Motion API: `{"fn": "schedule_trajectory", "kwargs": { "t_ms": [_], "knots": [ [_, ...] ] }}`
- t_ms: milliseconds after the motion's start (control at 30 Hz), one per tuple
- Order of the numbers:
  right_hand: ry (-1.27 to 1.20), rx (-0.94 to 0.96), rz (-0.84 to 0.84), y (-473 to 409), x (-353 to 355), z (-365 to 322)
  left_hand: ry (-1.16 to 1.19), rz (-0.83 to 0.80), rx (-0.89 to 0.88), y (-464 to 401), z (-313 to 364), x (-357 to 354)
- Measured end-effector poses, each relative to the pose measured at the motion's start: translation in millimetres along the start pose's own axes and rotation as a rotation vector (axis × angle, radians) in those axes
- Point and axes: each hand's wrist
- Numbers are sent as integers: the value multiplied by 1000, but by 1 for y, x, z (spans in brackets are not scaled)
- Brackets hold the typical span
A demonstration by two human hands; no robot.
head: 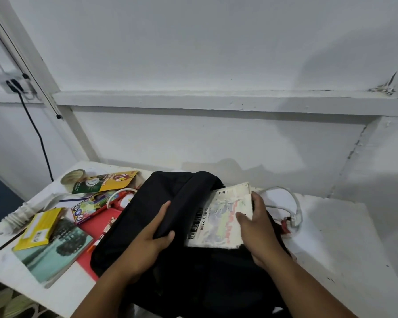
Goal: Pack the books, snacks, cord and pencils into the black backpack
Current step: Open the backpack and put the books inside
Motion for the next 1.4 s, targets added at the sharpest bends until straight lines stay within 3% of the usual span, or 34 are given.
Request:
{"fn": "schedule_trajectory", "kwargs": {
  "t_ms": [167,300,400,667,800,1000,1133,1200,1333,1400],
  "knots": [
    [-55,-48,-53,-11,-44,8,-25,9,-99,0,8,2],
    [31,-41,-281,-16,-73,17,-29,13,-125,1,9,2],
    [141,10,-348,-23,-76,32,-15,5,-115,4,7,1],
    [9,-106,-197,-24,-72,48,16,27,-74,6,7,1],
    [-73,-240,-220,-38,-76,39,30,28,-56,6,9,3],
    [-181,-197,-40,-45,-67,49,49,24,-56,5,9,5],
    [-194,-118,-88,-46,-73,48,39,11,-54,1,9,5],
    [-26,8,-125,-43,-71,48,43,6,-57,0,9,7],
    [571,421,-239,-24,-56,74,57,-5,-51,-2,7,11],
    [708,527,-285,-19,-51,89,56,-11,-46,-2,6,9]
  ]
}}
Point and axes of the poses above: each hand's wrist, its own y-axis away from the middle knuckle, its own x-axis out of the back of the hand, z = x × y, and after that the axes turned 6 degrees about -z, right-handed
